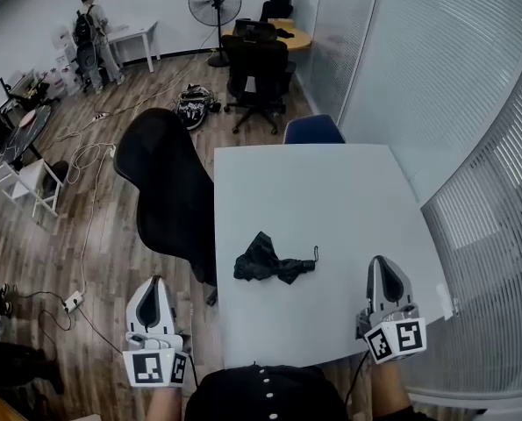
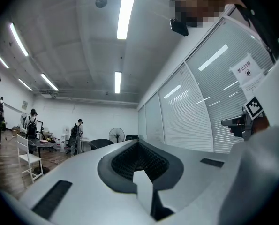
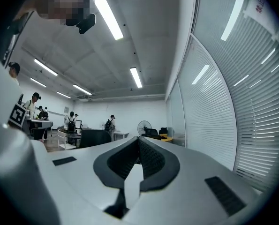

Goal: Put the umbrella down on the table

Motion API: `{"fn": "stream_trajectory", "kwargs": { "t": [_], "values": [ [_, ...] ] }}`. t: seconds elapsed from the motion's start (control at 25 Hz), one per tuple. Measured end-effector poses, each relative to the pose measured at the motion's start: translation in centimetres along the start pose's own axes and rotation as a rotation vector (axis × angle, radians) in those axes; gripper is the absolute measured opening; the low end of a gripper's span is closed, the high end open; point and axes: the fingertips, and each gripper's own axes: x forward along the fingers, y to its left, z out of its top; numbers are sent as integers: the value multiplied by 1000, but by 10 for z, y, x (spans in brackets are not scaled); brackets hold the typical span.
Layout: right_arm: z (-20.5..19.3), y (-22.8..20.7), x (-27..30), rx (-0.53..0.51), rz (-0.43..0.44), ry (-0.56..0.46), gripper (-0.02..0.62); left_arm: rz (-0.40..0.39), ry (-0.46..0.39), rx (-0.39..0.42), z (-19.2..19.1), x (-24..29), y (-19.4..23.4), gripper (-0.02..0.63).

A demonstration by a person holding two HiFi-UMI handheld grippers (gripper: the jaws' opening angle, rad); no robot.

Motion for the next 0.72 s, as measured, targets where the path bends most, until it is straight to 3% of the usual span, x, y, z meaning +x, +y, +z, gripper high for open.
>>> {"fn": "stream_trajectory", "kwargs": {
  "t": [0.72],
  "values": [
    [1, 6, 0, -17, 31, -2, 29, 5, -8, 10, 5, -6, -5, 14]
  ]
}}
